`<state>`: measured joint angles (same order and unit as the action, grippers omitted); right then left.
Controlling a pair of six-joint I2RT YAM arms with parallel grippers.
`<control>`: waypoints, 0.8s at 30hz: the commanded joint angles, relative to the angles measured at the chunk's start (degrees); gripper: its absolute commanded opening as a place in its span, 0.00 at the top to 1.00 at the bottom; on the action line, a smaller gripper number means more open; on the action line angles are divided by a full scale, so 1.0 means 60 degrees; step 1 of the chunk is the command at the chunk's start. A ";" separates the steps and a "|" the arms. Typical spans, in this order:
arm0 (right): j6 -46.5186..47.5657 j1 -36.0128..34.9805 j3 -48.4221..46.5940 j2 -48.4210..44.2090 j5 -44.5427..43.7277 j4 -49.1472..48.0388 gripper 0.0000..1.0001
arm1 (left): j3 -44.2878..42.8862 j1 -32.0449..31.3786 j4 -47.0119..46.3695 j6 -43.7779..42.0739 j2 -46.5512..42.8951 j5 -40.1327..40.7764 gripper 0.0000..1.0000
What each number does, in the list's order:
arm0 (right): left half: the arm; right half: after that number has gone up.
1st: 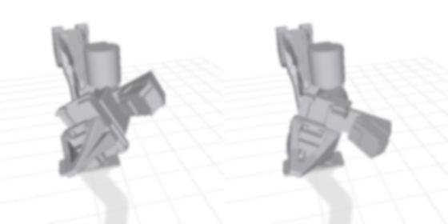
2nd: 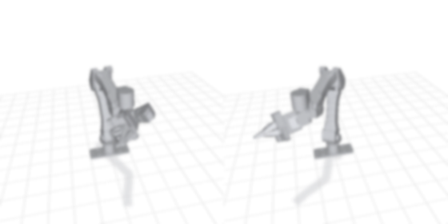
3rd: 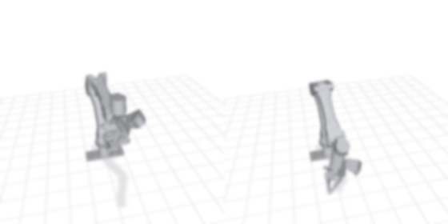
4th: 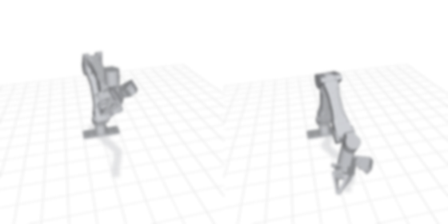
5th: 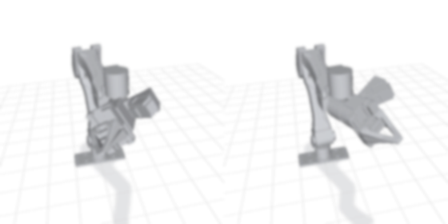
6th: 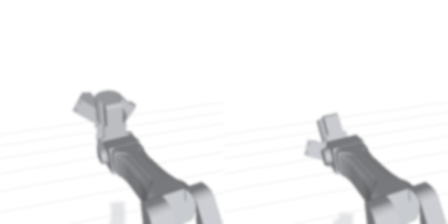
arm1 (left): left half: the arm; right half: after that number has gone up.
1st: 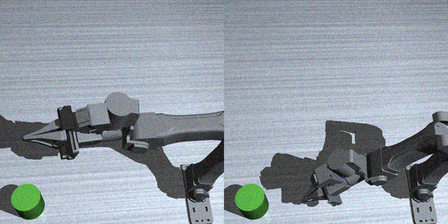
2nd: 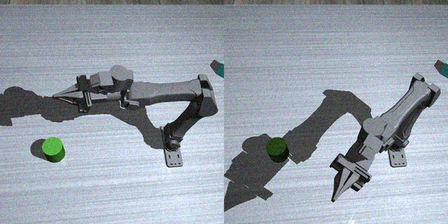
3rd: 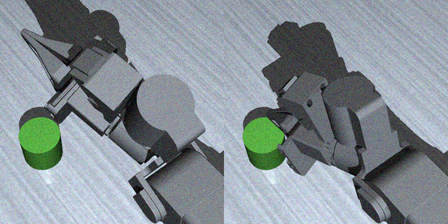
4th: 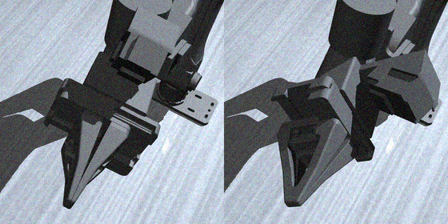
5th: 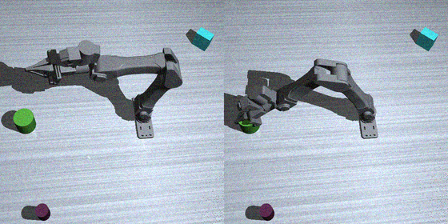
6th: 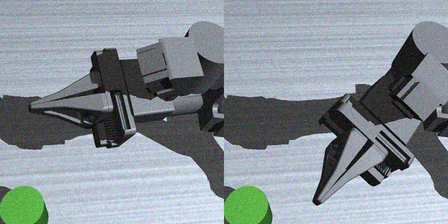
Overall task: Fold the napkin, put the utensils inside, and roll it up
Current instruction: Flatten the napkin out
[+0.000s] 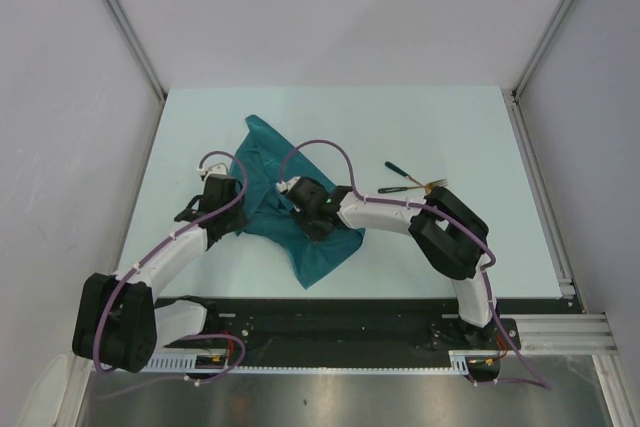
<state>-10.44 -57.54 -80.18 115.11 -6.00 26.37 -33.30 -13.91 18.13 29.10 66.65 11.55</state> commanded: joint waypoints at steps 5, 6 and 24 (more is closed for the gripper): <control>-0.0048 -0.0020 -0.0318 -0.0361 -0.0362 0.0087 0.77 | 0.0013 0.0136 -0.0092 0.0115 -0.0327 -0.0065 1.00; -0.0019 -0.0020 -0.0347 -0.0434 -0.0377 0.0087 0.78 | -0.0002 0.0151 -0.0063 0.0115 -0.0371 -0.0050 1.00; 0.0288 0.1283 0.0034 -0.2527 -0.0272 0.0642 1.00 | -0.0908 0.1059 0.0140 -0.0206 -0.1002 -0.0227 1.00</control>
<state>-10.41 -52.31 -79.81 106.30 -4.73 28.95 -33.63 -8.51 18.37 29.02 62.08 8.82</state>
